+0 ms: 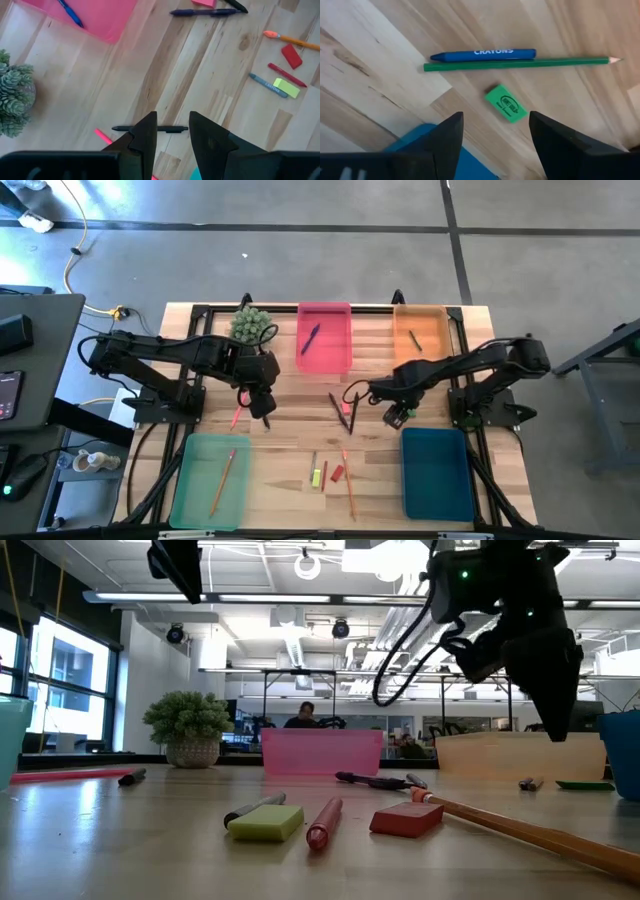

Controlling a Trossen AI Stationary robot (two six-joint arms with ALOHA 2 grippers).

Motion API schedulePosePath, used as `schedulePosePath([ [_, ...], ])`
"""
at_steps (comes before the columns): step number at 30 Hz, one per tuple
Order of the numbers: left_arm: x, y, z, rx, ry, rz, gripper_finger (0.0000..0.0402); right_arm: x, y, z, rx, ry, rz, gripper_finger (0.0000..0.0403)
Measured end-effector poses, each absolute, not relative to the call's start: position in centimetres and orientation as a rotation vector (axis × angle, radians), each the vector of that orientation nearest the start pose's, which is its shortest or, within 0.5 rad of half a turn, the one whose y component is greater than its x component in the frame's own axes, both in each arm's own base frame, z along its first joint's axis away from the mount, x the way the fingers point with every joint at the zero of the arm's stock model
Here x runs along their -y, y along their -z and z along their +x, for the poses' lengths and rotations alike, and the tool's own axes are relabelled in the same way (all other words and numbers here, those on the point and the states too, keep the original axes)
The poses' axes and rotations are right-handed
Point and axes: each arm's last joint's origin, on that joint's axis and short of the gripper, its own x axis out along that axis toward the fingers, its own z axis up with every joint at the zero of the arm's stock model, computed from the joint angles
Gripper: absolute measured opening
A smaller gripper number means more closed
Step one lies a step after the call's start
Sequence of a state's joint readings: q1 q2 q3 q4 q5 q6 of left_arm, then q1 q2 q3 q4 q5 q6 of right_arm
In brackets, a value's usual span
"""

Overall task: Sort crayons/erasers/pens/pencils in bins
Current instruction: Put the green eraser into the blue bin

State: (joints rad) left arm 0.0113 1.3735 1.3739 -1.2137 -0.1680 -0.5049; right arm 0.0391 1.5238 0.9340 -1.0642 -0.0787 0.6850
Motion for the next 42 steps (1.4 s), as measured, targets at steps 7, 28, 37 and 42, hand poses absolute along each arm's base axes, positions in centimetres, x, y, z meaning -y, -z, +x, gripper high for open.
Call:
schedulePosePath([
  [7,-0.8,-33.2,24.7,-1.136,-0.465,-0.359,0.0101,-1.2,-16.9,24.3,-1.673,0.491,0.571,0.022],
  [28,-0.8,-33.2,24.7,-1.134,-0.468,-0.359,0.0101,-1.0,-13.4,22.8,-1.728,0.486,0.511,0.022],
  [37,-0.8,-33.2,24.8,-1.13,-0.468,-0.36,0.0101,-0.9,-12.3,21.9,-1.731,0.403,0.506,0.022],
  [42,-0.8,-33.2,24.8,-1.129,-0.469,-0.362,0.0101,-0.1,-12.2,21.9,-1.734,0.387,0.526,0.0212],
])
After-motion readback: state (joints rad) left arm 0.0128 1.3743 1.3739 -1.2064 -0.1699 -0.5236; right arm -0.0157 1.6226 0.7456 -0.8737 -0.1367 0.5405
